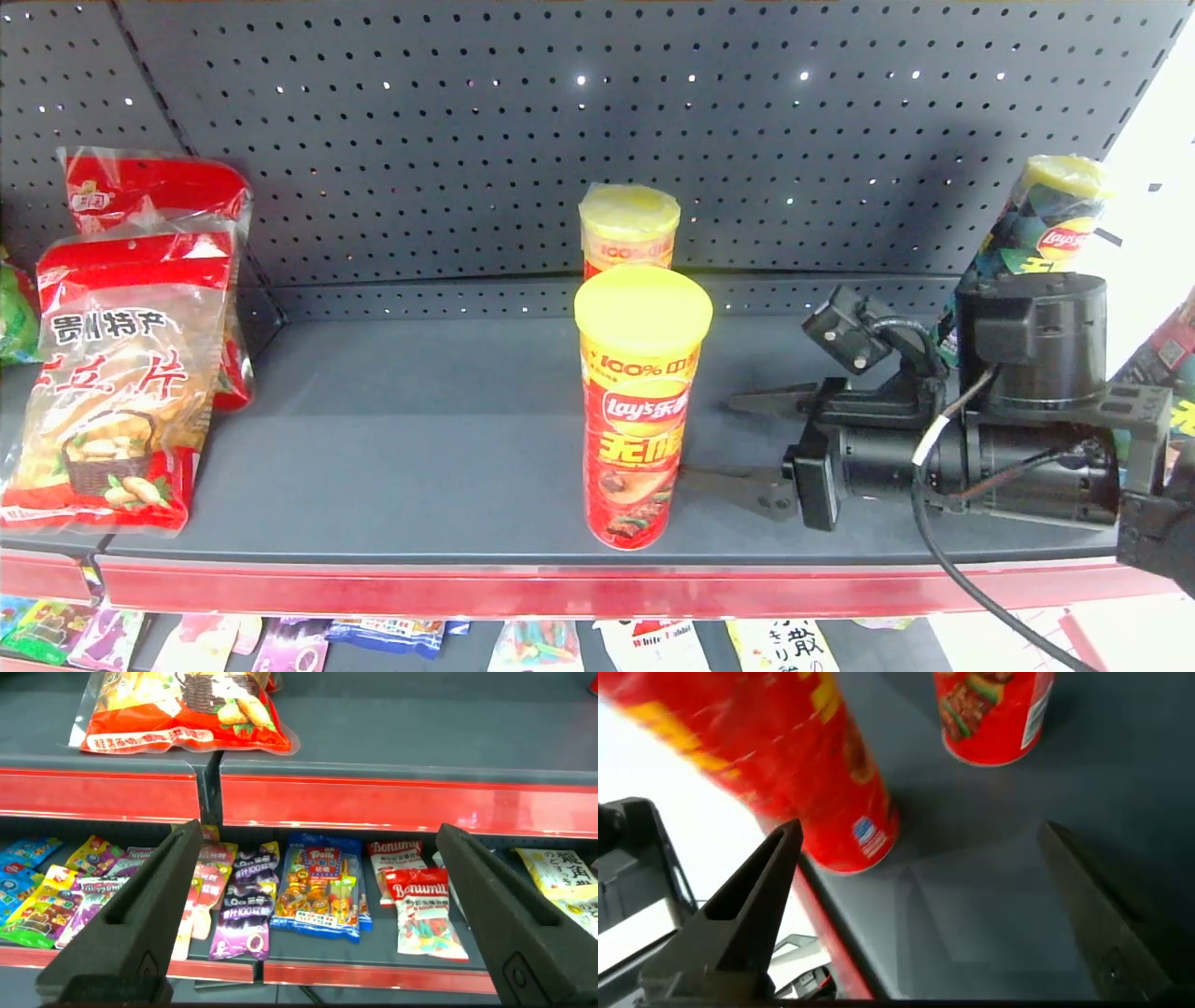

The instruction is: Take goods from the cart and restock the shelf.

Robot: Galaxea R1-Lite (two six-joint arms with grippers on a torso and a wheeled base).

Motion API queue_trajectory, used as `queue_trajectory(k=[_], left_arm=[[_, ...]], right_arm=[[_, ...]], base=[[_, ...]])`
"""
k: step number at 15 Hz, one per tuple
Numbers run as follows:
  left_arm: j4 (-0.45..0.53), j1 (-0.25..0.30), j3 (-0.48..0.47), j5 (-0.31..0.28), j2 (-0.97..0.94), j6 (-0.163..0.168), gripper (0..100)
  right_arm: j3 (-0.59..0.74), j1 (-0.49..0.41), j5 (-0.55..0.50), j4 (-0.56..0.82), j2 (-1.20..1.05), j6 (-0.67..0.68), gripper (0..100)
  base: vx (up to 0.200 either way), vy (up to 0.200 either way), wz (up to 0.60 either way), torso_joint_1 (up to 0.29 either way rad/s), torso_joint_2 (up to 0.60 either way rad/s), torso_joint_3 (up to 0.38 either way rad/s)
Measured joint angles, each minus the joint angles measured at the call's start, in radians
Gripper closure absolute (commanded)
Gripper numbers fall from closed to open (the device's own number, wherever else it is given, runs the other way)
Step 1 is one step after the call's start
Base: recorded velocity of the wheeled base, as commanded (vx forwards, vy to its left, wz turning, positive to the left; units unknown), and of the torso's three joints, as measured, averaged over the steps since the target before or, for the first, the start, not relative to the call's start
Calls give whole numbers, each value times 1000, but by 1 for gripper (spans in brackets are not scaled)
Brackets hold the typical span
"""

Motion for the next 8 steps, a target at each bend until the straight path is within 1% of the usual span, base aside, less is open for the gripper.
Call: queue_trajectory(k=[2, 8], left_arm=[[0, 0, 0, 0, 0, 0, 0], [0, 0, 0, 0, 0, 0, 0]], right_arm=[[-21, -25, 0, -18, 34, -1, 0], [-29, -34, 1, -14, 64, -1, 0]], base=[[0, 0, 0, 0, 0, 0], [0, 0, 0, 0, 0, 0]])
